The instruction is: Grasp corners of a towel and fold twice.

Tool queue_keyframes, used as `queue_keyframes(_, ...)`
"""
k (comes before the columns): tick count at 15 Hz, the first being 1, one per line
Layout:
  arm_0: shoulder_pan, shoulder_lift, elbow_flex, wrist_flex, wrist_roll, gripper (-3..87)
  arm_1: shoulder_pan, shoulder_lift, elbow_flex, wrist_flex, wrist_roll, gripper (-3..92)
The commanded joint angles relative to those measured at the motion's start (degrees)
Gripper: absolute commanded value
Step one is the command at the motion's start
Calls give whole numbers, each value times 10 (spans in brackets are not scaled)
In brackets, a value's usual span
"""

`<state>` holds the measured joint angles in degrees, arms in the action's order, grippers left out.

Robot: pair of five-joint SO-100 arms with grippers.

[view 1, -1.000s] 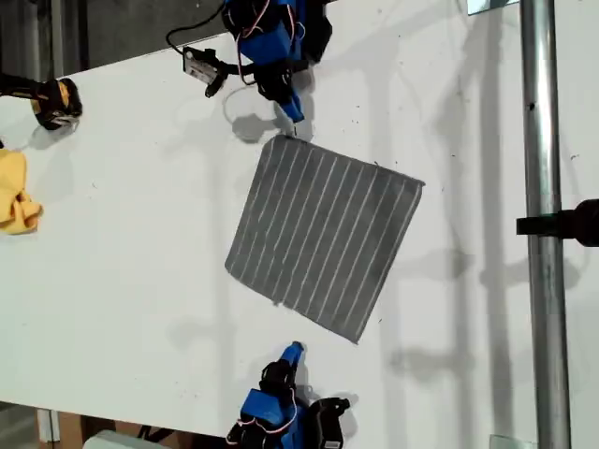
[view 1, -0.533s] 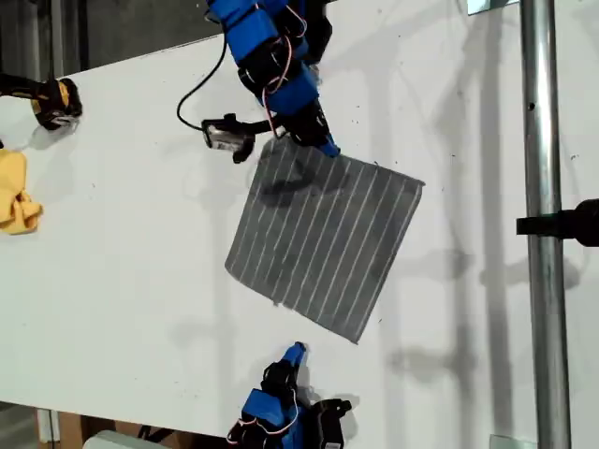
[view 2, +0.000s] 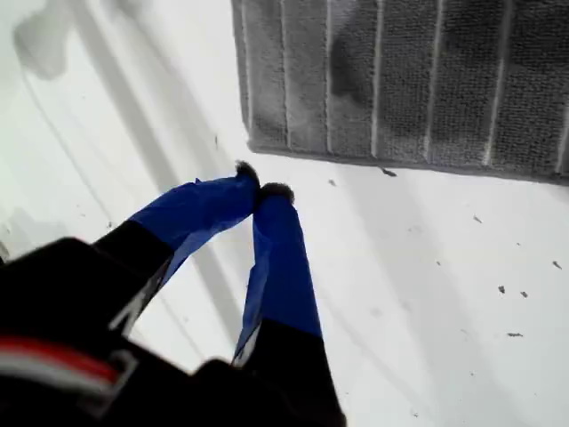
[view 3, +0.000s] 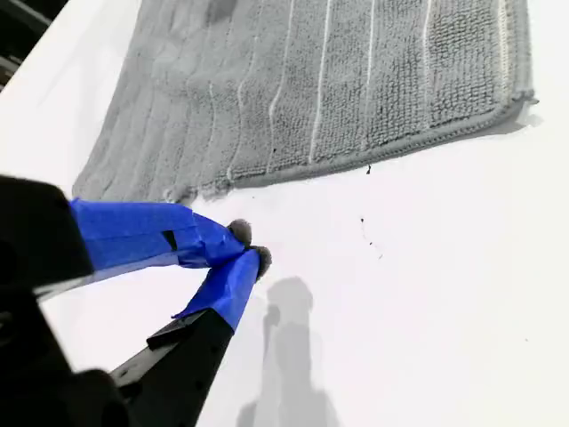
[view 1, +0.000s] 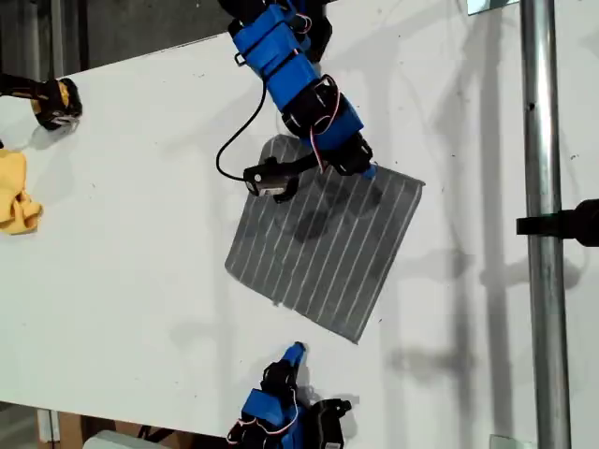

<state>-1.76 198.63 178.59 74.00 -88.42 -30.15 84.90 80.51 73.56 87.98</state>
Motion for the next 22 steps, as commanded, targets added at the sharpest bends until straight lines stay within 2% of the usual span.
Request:
queue_keyframes(1, -3, 2, 1, 4, 4, -15, 5, 7, -36, -19, 2, 279)
queue_keyframes(3, 3, 2, 1, 4, -1, -15, 5, -4, -34, -28, -4, 338)
queue_keyframes(8, 8, 2, 1, 4, -8, -15, -22, -149, -34, -53, 54, 346)
queue_keyframes(11, 13, 2, 1, 4, -12, -15, -47, -211, -64, -90, 83, 328)
queue_keyframes(16, 21, 2, 1, 4, -21, -15, -59, -245, -148, -36, 93, 315)
queue_keyframes(21, 35, 2, 1, 4, -32, -15, -58, -336, -147, -90, 94, 306)
queue_keyframes(22, 36, 2, 1, 4, -32, -15, -56, -341, -146, -91, 94, 280)
